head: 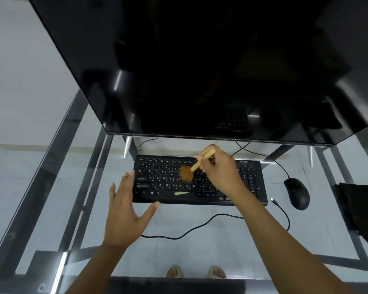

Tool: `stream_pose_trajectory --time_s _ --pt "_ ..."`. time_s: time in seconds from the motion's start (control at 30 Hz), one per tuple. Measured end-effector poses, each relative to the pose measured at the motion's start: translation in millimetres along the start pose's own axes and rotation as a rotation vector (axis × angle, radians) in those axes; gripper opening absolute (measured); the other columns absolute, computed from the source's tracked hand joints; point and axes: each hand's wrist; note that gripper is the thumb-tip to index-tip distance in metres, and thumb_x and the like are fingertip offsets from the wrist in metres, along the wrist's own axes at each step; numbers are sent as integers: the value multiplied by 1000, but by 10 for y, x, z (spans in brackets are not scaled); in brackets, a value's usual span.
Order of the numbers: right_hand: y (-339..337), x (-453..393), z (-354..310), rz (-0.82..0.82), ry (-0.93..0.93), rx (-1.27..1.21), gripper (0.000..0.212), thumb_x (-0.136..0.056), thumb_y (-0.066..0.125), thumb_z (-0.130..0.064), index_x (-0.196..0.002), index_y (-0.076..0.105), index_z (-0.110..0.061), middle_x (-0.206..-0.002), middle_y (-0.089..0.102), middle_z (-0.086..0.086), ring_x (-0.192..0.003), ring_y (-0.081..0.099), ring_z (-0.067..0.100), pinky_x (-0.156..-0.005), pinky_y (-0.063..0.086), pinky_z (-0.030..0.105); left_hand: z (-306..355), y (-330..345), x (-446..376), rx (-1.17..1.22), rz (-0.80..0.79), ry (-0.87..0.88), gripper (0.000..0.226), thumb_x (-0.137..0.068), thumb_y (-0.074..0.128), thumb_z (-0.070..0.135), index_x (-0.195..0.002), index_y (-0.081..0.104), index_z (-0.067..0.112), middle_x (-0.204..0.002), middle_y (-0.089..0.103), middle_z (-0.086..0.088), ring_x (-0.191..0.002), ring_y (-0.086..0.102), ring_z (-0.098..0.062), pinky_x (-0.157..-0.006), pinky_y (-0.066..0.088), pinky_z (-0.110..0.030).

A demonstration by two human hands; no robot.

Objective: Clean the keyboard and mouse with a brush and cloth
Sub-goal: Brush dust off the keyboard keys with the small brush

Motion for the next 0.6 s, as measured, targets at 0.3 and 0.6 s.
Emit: stream_pose_trajectory --time_s 0.3,0.6 --pt "-163 35 130 97 -5 -22 9 -94 57 -11 -86 59 -12 -72 63 -7 -65 63 -2 -59 49 12 622 386 -515 -89 -273 121 117 -72 68 66 -153 -1 18 -161 -2 6 -145 -13 -2 -118 -7 -32" --pt "-393 70 288 132 31 -31 6 -94 56 -12 -90 59 -9 -74 64 -8 -67 64 6 -62 50 17 681 671 -542 -233 -361 111 124 -68 56 79 -153 -6 15 -162 -3 1 -146 -15 -9 -118 -13 -39"
Point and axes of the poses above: each hand's wrist, its own x-axis away from the middle knuckle, its own y-axis out of the palm, z = x × y
